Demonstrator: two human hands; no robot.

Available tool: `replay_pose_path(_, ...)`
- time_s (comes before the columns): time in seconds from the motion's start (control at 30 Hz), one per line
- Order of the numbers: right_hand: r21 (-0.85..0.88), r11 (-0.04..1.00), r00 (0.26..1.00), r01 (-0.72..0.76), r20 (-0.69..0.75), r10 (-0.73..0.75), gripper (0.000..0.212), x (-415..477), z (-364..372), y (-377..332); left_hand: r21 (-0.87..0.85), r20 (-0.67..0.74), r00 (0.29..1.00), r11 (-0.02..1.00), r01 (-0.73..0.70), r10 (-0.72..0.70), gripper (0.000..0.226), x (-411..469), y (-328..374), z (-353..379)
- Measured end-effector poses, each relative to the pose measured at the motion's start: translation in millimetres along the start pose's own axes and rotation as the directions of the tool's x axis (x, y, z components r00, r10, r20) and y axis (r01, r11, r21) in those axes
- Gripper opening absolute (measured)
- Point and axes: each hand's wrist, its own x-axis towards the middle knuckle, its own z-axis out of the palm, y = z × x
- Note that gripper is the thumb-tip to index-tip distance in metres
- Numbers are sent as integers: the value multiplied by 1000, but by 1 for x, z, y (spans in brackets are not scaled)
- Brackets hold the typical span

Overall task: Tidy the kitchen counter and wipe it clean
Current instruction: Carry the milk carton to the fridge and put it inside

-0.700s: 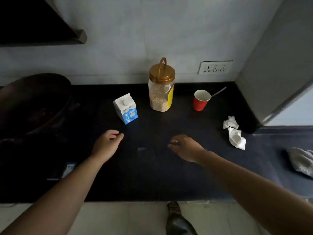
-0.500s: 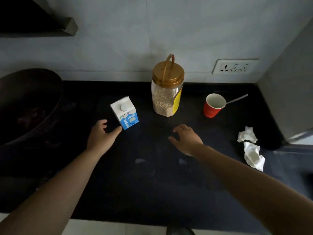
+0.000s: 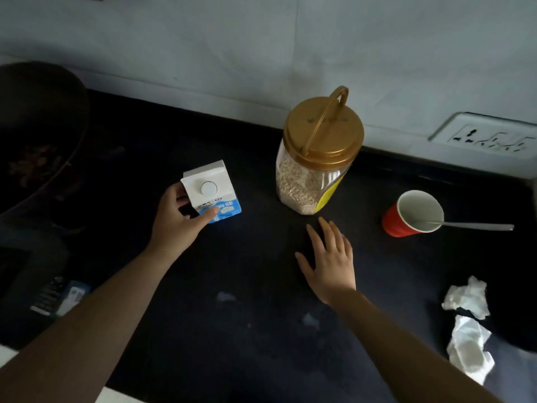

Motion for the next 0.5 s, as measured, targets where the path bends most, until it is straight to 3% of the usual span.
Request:
replay_pose_path(0.17, -3, 1000, 1000, -9, -23, 9, 62, 2, 3, 2, -82, 35, 999, 996, 32, -30, 88, 21, 3, 2)
replay_pose_path(0.37, 2, 1000, 1000, -7, -12, 7, 62, 2, 4, 2, -70, 23, 1000, 997, 12, -11, 66, 7, 9, 11)
replay_pose_path(0.5, 17, 1000, 1000, -1, -16, 1, 60, 2, 5, 1, -134, -8, 999, 990, 31, -32, 64, -17, 9, 16)
